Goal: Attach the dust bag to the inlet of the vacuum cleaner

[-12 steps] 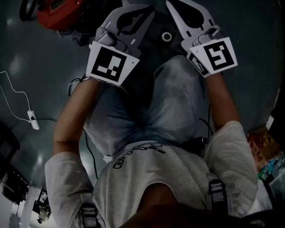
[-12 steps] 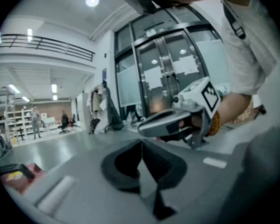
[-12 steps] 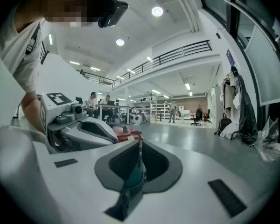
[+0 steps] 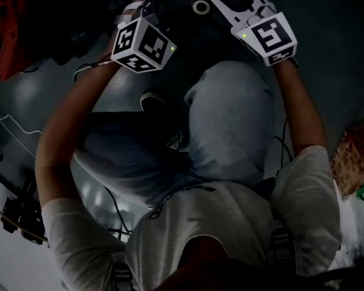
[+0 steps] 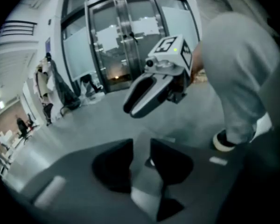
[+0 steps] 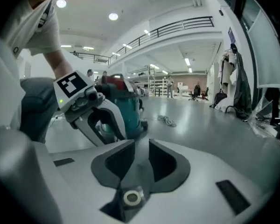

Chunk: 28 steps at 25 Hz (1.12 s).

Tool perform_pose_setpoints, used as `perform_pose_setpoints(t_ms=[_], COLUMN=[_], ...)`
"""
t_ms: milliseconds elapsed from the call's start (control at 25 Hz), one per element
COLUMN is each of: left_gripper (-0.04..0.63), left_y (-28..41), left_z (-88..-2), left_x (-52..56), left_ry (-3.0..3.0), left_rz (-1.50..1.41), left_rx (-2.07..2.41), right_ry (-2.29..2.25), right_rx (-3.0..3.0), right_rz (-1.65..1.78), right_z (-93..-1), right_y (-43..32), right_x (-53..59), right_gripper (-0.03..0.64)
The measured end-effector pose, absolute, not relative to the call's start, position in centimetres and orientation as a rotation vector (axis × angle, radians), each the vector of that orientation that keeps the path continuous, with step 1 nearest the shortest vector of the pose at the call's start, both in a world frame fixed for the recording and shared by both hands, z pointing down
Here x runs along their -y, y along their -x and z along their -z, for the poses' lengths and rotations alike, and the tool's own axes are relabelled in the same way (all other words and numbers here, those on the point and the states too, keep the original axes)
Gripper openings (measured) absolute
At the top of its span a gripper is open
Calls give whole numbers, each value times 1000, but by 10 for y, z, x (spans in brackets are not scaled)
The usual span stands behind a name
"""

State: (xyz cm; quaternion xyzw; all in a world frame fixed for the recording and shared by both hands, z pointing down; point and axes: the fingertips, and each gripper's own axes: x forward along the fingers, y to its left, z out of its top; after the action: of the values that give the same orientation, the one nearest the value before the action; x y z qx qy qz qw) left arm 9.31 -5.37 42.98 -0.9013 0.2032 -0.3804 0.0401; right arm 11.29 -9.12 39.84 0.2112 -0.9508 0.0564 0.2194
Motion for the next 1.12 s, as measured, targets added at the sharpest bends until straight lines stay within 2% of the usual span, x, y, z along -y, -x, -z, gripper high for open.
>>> perform_pose_setpoints(t_ms=[200, 360, 640, 880, 1120], left_gripper=[155, 190, 198, 186, 95], left_y=[-135, -155, -149, -150, -153], left_z=[-529, -600, -663, -669, -668], left_x=[39, 22, 19, 17, 13], left_ry=[2656, 2524, 2281, 2252, 2219], left_rz=[1378, 1519, 1699, 1737, 1757], left_rx=[-378, -201, -157, -87, -47], right_ry=[-540, -482, -404, -395, -410], right_rx=[2468, 2325, 2199, 2115, 2065], right_rz=[-182, -91, 12, 93, 168], right_z=[-493, -557, -618, -647, -656], right_y=[-162, -188, -197, -198, -197], right_x=[61, 41, 13, 5, 11], right_gripper=[127, 145, 150, 152, 155])
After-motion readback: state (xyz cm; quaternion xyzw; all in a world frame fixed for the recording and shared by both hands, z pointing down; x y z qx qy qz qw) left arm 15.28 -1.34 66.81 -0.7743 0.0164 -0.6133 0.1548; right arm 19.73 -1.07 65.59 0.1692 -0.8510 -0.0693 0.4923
